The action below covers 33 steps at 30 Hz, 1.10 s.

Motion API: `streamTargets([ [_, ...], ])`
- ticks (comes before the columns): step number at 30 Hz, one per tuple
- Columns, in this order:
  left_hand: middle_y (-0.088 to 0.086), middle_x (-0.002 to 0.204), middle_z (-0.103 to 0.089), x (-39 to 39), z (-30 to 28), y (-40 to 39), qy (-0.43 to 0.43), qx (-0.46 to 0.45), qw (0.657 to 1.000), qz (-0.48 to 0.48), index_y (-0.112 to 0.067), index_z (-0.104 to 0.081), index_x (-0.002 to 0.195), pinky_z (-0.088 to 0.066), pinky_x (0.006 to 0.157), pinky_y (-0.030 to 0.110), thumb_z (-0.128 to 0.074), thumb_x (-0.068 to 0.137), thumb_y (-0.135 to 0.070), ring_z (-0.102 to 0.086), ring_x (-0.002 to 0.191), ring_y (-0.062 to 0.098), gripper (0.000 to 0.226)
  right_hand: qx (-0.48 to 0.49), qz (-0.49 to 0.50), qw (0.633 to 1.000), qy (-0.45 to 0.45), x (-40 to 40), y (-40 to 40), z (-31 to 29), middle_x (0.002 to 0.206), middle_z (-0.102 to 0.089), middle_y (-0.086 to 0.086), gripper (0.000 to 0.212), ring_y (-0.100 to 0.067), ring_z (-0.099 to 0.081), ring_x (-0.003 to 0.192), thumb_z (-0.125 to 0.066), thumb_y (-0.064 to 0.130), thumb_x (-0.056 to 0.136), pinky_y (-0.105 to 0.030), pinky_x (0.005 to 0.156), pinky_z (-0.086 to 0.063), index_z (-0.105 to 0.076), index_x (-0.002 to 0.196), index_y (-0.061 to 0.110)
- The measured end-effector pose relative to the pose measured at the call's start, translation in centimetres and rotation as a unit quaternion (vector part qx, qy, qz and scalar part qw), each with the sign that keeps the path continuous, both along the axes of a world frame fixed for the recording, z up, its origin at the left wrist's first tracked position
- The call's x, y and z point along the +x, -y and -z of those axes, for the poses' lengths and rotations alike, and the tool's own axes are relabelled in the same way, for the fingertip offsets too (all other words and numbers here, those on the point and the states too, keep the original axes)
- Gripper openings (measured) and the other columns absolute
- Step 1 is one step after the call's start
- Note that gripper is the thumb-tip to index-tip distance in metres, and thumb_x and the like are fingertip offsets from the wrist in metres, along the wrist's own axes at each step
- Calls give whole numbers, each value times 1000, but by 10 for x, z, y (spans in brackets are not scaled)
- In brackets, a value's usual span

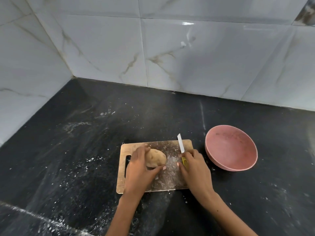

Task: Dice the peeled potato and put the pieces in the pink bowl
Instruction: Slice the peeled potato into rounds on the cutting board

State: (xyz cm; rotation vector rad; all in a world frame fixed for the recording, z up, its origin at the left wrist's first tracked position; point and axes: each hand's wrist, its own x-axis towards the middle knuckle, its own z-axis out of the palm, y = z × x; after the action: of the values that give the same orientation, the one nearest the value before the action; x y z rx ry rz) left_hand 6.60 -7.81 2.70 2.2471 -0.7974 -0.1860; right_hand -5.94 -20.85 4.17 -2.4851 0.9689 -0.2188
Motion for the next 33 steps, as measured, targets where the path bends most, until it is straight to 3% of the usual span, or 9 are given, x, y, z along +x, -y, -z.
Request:
streamTargets([
  [7, -5, 92, -57, -5, -15, 8, 69, 58, 995, -30, -17, -53, 91, -44, 67, 29, -83, 59, -55, -52, 88, 16, 58, 19, 1, 1000, 22, -1, 4, 6, 120, -51, 3, 26, -17, -57, 100, -63, 23, 89, -32, 80, -49, -57, 114, 17],
  [11, -6, 85, -59, 4, -33, 13, 32, 105, 992, -53, -18, -52, 83, -36, 59, 28, -78, 67, -57, -52, 80, 13, 49, 94, 17, 992, 84, 2, 4, 7, 98, -58, 10, 24, -8, -58, 81, -74, 13, 78, -31, 73, -52, -59, 96, 20],
  [16, -2, 105, -71, 19, -39, 17, -15, 94, 995, -30, -20, -67, 116, -50, 77, 26, -64, 87, -46, -64, 94, 12, 39, 183, 58, 977, 95, 5, 4, 7, 73, -62, 12, 29, -3, -59, 67, -77, 11, 73, -25, 69, -52, -62, 93, 26],
  [20, 0, 106, -62, 26, -40, 19, 11, 147, 989, 11, -33, -44, 142, -40, 70, 22, -48, 98, -43, -58, 91, 13, 46, 240, 59, 966, 74, 4, 6, 7, 75, -64, 10, 19, -4, -60, 70, -77, 15, 77, -17, 65, -49, -68, 91, 22],
  [22, -2, 103, -51, 28, -41, 19, 40, 185, 981, 42, -44, -33, 145, -35, 63, 21, -39, 102, -40, -53, 81, 11, 44, 340, 88, 931, 96, 4, 9, 3, 78, -64, 5, 14, -7, -59, 71, -76, 13, 79, -16, 62, -45, -69, 89, 18],
  [25, -4, 110, -51, 31, -44, 20, 43, 194, 979, 50, -46, -41, 140, -32, 57, 18, -36, 104, -34, -53, 80, 9, 39, 521, 134, 835, 112, 4, 13, -2, 79, -62, -4, 8, -15, -58, 70, -70, 12, 85, -26, 61, -48, -69, 93, 11],
  [27, -4, 112, -52, 30, -44, 23, 30, 189, 981, 43, -42, -46, 138, -33, 59, 19, -40, 102, -38, -52, 81, 9, 37, 586, 141, 790, 117, 3, 16, -5, 75, -60, -6, 8, -15, -55, 65, -65, 13, 89, -28, 60, -47, -69, 94, 9],
  [30, -3, 110, -53, 30, -40, 23, -25, 153, 988, 22, -39, -50, 133, -38, 70, 24, -56, 91, -50, -52, 84, 11, 44, 622, 134, 761, 128, 2, 18, -9, 80, -64, -12, 12, -21, -57, 74, -60, 15, 92, -33, 70, -49, -69, 96, 8],
  [33, -7, 107, -56, 33, -33, 20, -136, 41, 990, -12, -38, -58, 123, -52, 85, 36, -72, 81, -42, -57, 96, 15, 45, 644, 125, 743, 134, 3, 14, -15, 78, -67, -9, 16, -15, -62, 69, -53, 16, 97, -25, 58, -53, -64, 104, 7],
])
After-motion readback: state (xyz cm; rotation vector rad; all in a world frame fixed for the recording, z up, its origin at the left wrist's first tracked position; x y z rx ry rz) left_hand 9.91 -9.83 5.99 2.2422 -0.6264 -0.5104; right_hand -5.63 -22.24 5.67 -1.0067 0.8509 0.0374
